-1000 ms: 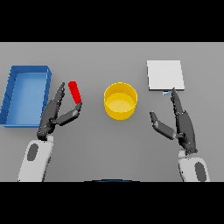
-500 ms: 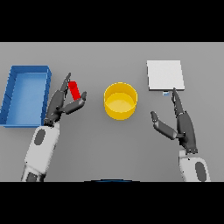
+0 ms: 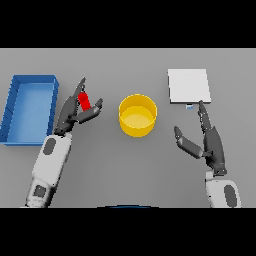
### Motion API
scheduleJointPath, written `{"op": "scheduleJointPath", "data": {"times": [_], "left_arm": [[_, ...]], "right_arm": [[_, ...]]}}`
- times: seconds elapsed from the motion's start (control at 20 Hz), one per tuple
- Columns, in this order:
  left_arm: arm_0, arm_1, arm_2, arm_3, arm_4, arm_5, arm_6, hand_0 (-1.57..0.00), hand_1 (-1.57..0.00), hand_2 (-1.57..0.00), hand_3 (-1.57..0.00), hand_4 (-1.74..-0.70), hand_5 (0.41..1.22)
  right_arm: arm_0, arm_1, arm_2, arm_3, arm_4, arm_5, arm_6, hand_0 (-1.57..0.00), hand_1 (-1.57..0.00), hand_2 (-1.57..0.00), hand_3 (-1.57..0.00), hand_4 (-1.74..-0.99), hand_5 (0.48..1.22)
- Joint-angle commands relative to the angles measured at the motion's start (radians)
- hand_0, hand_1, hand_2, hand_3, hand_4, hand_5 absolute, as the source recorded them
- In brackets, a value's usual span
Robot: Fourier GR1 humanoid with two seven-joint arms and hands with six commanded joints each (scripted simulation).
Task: Pick up the red beaker and tilt it to pour out 1 green nut into yellow bowl. Pick up the yellow bowl and place it on the metallic measuring scale.
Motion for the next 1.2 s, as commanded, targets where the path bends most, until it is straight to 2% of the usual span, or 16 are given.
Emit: {"op": "scheduleJointPath", "data": {"times": [0.0,0.05,0.1,0.15,0.2,0.25,0.3,0.4,0.45,0.55,0.65,0.8,0.95,1.05,1.15], "left_arm": [[-0.01,-0.002,0.007,0.015,0.0,0.01,-0.009,0.0,0.0,0.0,0.0,-1.34,0.698],[-0.021,-0.013,0.012,0.024,0.005,0.016,-0.013,0.0,0.0,0.0,0.0,-1.35,0.704],[-0.022,-0.017,0.026,0.032,0.019,0.019,-0.032,0.0,-0.03,-0.07,-0.03,-1.38,0.724],[-0.035,-0.026,0.036,0.049,0.025,0.029,-0.034,-0.12,-0.15,-0.18,-0.12,-1.41,0.75],[-0.045,-0.032,0.051,0.076,0.034,0.038,-0.042,-0.29,-0.33,-0.36,-0.29,-1.45,0.783],[-0.056,-0.035,0.056,0.084,0.032,0.053,-0.026,-0.44,-0.48,-0.52,-0.55,-1.45,0.871],[-0.064,-0.034,0.055,0.101,0.02,0.067,-0.035,-0.66,-0.7,-0.73,-0.72,-1.5,0.941],[-0.081,-0.034,0.042,0.111,-0.001,0.077,-0.022,-0.99,-1.01,-1.03,-0.93,-1.57,1.042],[-0.084,-0.027,0.032,0.118,-0.003,0.07,-0.038,-1.11,-1.12,-1.14,-0.97,-1.6,1.078],[-0.079,-0.027,0.017,0.113,-0.013,0.065,-0.039,-1.27,-1.29,-1.3,-1.19,-1.54,1.129],[-0.078,-0.033,0.02,0.101,-0.013,0.062,-0.007,-1.38,-1.39,-1.4,-1.33,-1.51,1.162],[-0.067,-0.046,0.025,0.067,0.016,0.083,-0.038,-1.47,-1.48,-1.48,-1.45,-1.62,1.14],[-0.064,-0.049,0.036,0.022,0.051,0.108,-0.048,-1.52,-1.52,-1.52,-1.51,-1.68,1.122],[-0.077,-0.034,0.025,-0.019,0.046,0.124,-0.016,-1.54,-1.54,-1.54,-1.53,-1.7,1.114],[-0.079,-0.017,-0.014,-0.054,0.019,0.12,-0.004,-1.55,-1.55,-1.55,-1.54,-1.72,1.114]], "right_arm": [[0.007,0.0,-0.001,0.008,0.0,0.0,-0.013,0.0,0.0,0.0,0.0,-1.263,0.64],[0.002,-0.001,-0.003,0.003,-0.003,0.0,-0.009,0.0,0.0,0.0,0.0,-1.261,0.641],[0.014,-0.001,0.0,-0.009,-0.004,0.003,-0.02,0.0,0.0,0.0,0.0,-1.259,0.642],[0.007,0.001,0.003,-0.011,-0.001,0.001,-0.009,0.0,0.0,0.0,0.0,-1.26,0.642],[0.012,0.0,0.004,-0.013,0.004,0.0,-0.006,0.0,0.0,0.0,0.0,-1.258,0.644],[0.012,0.0,0.006,-0.013,0.008,-0.002,-0.006,0.0,0.0,0.0,0.0,-1.257,0.645],[0.017,-0.004,0.0,-0.01,0.003,0.0,-0.01,0.0,0.0,0.0,0.0,-1.255,0.644],[0.025,0.001,0.004,-0.004,0.001,0.003,-0.03,0.0,0.0,0.0,0.0,-1.254,0.645],[0.024,0.0,0.0,-0.009,0.002,-0.003,-0.03,0.0,0.0,0.0,0.0,-1.252,0.644],[0.019,0.001,-0.002,-0.013,0.001,-0.006,-0.019,0.0,0.0,0.0,0.0,-1.254,0.644],[0.013,0.003,0.0,-0.012,0.004,-0.008,-0.001,0.0,0.0,0.0,0.0,-1.257,0.645],[0.009,0.007,-0.005,-0.003,-0.009,-0.003,-0.001,0.0,0.0,0.0,0.0,-1.26,0.643],[0.024,0.0,0.001,-0.006,0.008,-0.007,-0.026,0.0,0.0,0.0,0.0,-1.258,0.646],[0.029,0.006,0.014,-0.021,0.015,-0.005,-0.04,0.0,0.0,0.0,0.0,-1.259,0.649],[0.021,0.001,0.004,-0.024,0.012,-0.01,-0.021,0.0,0.0,0.0,0.0,-1.263,0.654]]}}
